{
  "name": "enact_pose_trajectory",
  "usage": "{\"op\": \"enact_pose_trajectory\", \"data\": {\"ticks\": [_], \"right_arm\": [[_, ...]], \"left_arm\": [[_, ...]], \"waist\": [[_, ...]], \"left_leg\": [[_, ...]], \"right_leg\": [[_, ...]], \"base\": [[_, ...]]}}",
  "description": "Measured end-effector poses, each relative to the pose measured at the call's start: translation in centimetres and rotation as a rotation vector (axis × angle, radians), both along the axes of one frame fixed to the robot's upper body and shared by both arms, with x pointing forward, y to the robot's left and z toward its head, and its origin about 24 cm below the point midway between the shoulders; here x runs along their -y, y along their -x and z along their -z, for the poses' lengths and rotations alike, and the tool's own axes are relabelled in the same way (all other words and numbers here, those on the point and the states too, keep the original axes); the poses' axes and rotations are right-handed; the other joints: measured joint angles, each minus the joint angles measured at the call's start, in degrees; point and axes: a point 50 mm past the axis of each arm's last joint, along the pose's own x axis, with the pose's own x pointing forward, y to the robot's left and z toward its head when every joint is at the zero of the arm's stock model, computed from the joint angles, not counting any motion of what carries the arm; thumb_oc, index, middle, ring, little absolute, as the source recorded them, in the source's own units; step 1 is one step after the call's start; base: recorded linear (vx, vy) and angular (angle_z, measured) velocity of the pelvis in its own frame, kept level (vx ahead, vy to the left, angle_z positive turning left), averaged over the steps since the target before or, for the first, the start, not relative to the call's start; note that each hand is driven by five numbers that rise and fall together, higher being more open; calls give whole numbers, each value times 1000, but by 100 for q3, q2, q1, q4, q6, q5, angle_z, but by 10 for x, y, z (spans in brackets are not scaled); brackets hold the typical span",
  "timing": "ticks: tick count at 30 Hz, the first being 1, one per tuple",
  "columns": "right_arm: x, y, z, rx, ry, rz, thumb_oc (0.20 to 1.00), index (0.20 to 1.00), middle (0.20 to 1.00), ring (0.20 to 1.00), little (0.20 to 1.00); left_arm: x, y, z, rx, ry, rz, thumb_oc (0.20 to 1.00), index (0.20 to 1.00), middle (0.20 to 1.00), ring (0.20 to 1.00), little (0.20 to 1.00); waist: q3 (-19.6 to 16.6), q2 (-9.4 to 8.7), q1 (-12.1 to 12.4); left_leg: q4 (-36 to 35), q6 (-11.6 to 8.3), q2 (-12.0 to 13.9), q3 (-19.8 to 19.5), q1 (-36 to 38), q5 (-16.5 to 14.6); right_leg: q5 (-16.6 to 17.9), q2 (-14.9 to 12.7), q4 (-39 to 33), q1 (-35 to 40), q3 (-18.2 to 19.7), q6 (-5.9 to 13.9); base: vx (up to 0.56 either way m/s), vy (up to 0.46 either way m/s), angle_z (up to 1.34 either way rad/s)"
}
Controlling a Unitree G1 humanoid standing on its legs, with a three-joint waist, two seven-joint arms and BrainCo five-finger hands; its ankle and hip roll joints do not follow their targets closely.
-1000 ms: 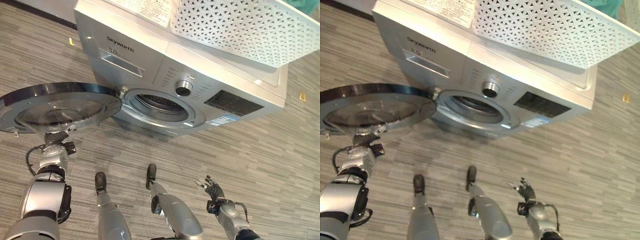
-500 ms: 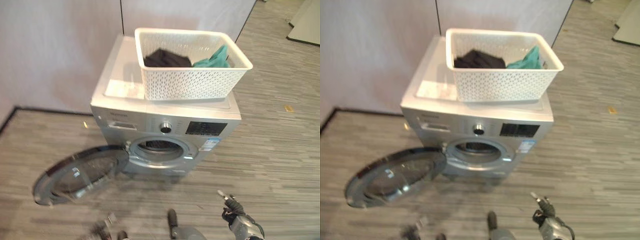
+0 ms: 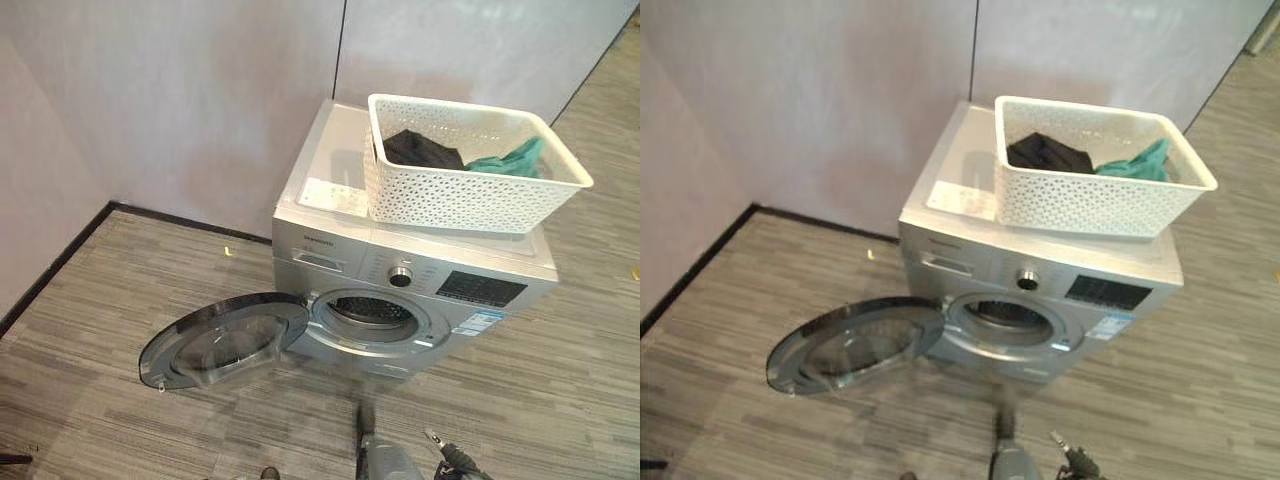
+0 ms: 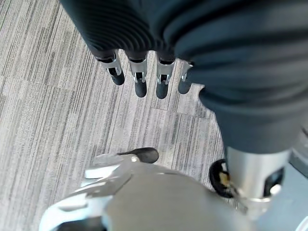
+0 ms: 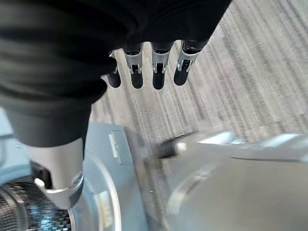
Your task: Grab the laundry basket,head to the washer,open it,put in the laundry and shut it.
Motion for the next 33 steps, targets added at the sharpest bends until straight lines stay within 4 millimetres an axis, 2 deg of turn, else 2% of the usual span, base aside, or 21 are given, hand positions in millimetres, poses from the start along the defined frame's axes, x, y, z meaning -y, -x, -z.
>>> {"op": "enact_pose_trajectory", "data": {"ticks": [3, 4, 5, 7, 8, 9, 10, 11, 13, 14, 15, 16, 17, 18, 20, 21, 22, 24, 28, 31, 33], "right_arm": [[0, 19, 4, -59, -13, -18, 1000, 1000, 1000, 1000, 1000], [9, 30, 4, -88, 12, -25, 1000, 1000, 1000, 1000, 1000], [15, 30, 3, -91, 31, -35, 1000, 1000, 1000, 1000, 1000], [20, 21, 0, -69, 50, -52, 1000, 1000, 1000, 1000, 1000], [20, 5, -4, -21, 59, -88, 1000, 1000, 1000, 1000, 1000], [18, 2, -4, -9, 59, -98, 1000, 1000, 1000, 1000, 1000], [19, -1, -6, 8, 64, -98, 1000, 1000, 1000, 1000, 1000], [17, -7, -7, 33, 72, -127, 1000, 1000, 1000, 1000, 1000], [14, -13, -8, 36, 75, -167, 1000, 1000, 1000, 1000, 1000], [9, -10, -6, 24, 67, -179, 1000, 1000, 1000, 1000, 1000], [9, -5, -4, 2, 65, -173, 1000, 1000, 1000, 1000, 1000], [10, -3, -4, -3, 68, -174, 1000, 1000, 1000, 1000, 1000], [15, -1, -4, -15, 81, -167, 1000, 1000, 1000, 1000, 1000], [19, 0, -5, -19, 89, -170, 1000, 1000, 1000, 1000, 1000], [24, 11, -3, -53, 106, -177, 1000, 1000, 1000, 1000, 1000], [28, 28, -1, -104, 109, -166, 1000, 1000, 1000, 1000, 1000], [24, 35, 2, -124, 91, -149, 1000, 1000, 1000, 1000, 1000], [22, 55, 5, -171, 76, -128, 1000, 1000, 1000, 1000, 1000], [1, 81, 11, -230, 1, -101, 1000, 1000, 1000, 1000, 1000], [-1, 88, 12, -245, -11, -57, 1000, 1000, 1000, 1000, 1000], [9, 94, 11, -262, 9, -18, 1000, 1000, 1000, 1000, 1000]], "left_arm": [[-2, 0, 0, 14, -2, -22, 1000, 1000, 1000, 1000, 1000], [2, 0, 0, 18, 5, -24, 1000, 1000, 1000, 1000, 1000], [7, 0, 1, 24, 21, -26, 1000, 1000, 1000, 1000, 1000], [8, 3, 2, 22, 26, -43, 1000, 1000, 1000, 1000, 1000], [5, 4, 1, 22, 19, -78, 1000, 1000, 1000, 1000, 1000], [2, 5, 1, 21, 14, -82, 1000, 1000, 1000, 1000, 1000], [1, 4, 0, 24, 9, -83, 1000, 1000, 1000, 1000, 1000], [-7, -10, -3, 67, -9, -74, 1000, 1000, 1000, 1000, 1000], [-14, -22, -7, 105, -27, -63, 1000, 1000, 1000, 1000, 1000], [-22, -29, -11, 132, -51, -54, 1000, 1000, 1000, 1000, 1000], [-24, -33, -13, 146, -55, -68, 1000, 1000, 1000, 1000, 1000], [-21, -36, -13, 155, -48, -62, 1000, 1000, 1000, 1000, 1000], [-17, -35, -11, 145, -41, -53, 1000, 1000, 1000, 1000, 1000], [-12, -28, -8, 124, -29, -52, 1000, 1000, 1000, 1000, 1000], [-1, -12, -2, 69, -7, -68, 1000, 1000, 1000, 1000, 1000], [6, -3, 0, 43, 10, -57, 1000, 1000, 1000, 1000, 1000], [3, -1, 0, 39, 4, -59, 1000, 1000, 1000, 1000, 1000], [1, 11, 1, 8, 11, -55, 1000, 1000, 1000, 1000, 1000], [-12, 30, 0, -44, -10, -72, 1000, 1000, 1000, 1000, 1000], [-15, 42, 0, -70, -16, -84, 1000, 1000, 1000, 1000, 1000], [-12, 46, 1, -80, -5, -87, 1000, 1000, 1000, 1000, 1000]], "waist": [[-111, -114, -14], [-170, 33, -20], [-256, 209, -14], [-289, 272, 27], [-350, 134, -20], [-421, 7, 5], [-432, -3, 13], [-400, -170, 69], [-285, -376, 183], [-210, -529, 183], [-209, -574, 172], [-174, -528, 184], [-121, -374, 167], [-104, -259, 187], [-137, -26, 139], [-140, 197, 43], [-135, 50, 30], [-209, -30, -30], [-297, -295, -74], [-335, -326, -139], [-417, -225, -156]], "left_leg": [[-115, -258, 61, -248, 373, -312], [-102, -425, 360, -398, 483, -420], [-34, -507, 549, -397, 465, -419], [338, -628, 740, -361, 426, -338], [1215, -909, 843, -422, 80, -237], [1690, -1037, 880, -389, -61, -230], [2134, -1136, 937, -462, -275, -134], [3683, -1188, 899, -863, -1077, 77], [4395, -1102, 736, -1106, -1648, -101], [3560, -992, 806, -904, -1781, -232], [2324, -992, 867, -793, -1715, -192], [1875, -1070, 936, -747, -1780, -109], [1192, -1104, 984, -610, -1829, 121], [888, -1062, 1019, -564, -1841, 316], [748, -1003, 974, -533, -1803, 695], [664, -956, 890, -534, -1633, 990], [468, -868, 779, -313, -1459, 967], [-138, -785, 620, 23, -1032, 1201], [-224, -582, 420, 270, -857, 1134], [-224, -576, 470, 295, -822, 1116], [-225, -591, 550, 350, -784, 1107]], "right_leg": [[-115, 21, 761, 141, -34, -118], [-8, 316, 777, 314, -1, -404], [-105, 521, 716, 385, -65, -462], [-36, 764, 688, 541, -125, -722], [-83, 945, 388, 844, -213, -807], [-71, 956, 193, 992, -185, -875], [-107, 1112, 139, 1075, -186, -988], [-198, 1162, 55, 1192, -110, -1152], [-225, 1148, -2, 1313, -2, -1253], [-324, 1125, -205, 1551, 55, -1349], [-331, 1124, -319, 1662, 96, -1330], [-329, 1129, -321, 1701, 152, -1272], [-316, 1185, -316, 1711, 231, -1209], [-308, 1225, -317, 1714, 335, -1189], [-366, 1274, -319, 1784, 575, -1057], [-465, 1234, -355, 1898, 667, -930], [-540, 1106, -360, 1957, 748, -882], [-593, 869, -327, 1965, 908, -726], [-565, 643, -318, 1983, 1072, -535], [-583, 690, -318, 2002, 1088, -520], [-627, 776, -320, 2002, 1148, -588]], "base": [[328, -225, 49], [252, -206, 60], [218, -210, 41], [129, -245, -8], [64, -294, -24], [17, -259, -15], [-21, -171, -18], [26, -104, -19], [108, 16, -26], [178, 197, -18], [131, 174, -19], [115, 175, -39], [85, 86, -61], [83, 87, -74], [124, 139, -70], [187, 211, -41], [151, 178, -31], [75, 102, -34], [48, 68, -30], [19, 30, -6], [17, 15, -14]]}}
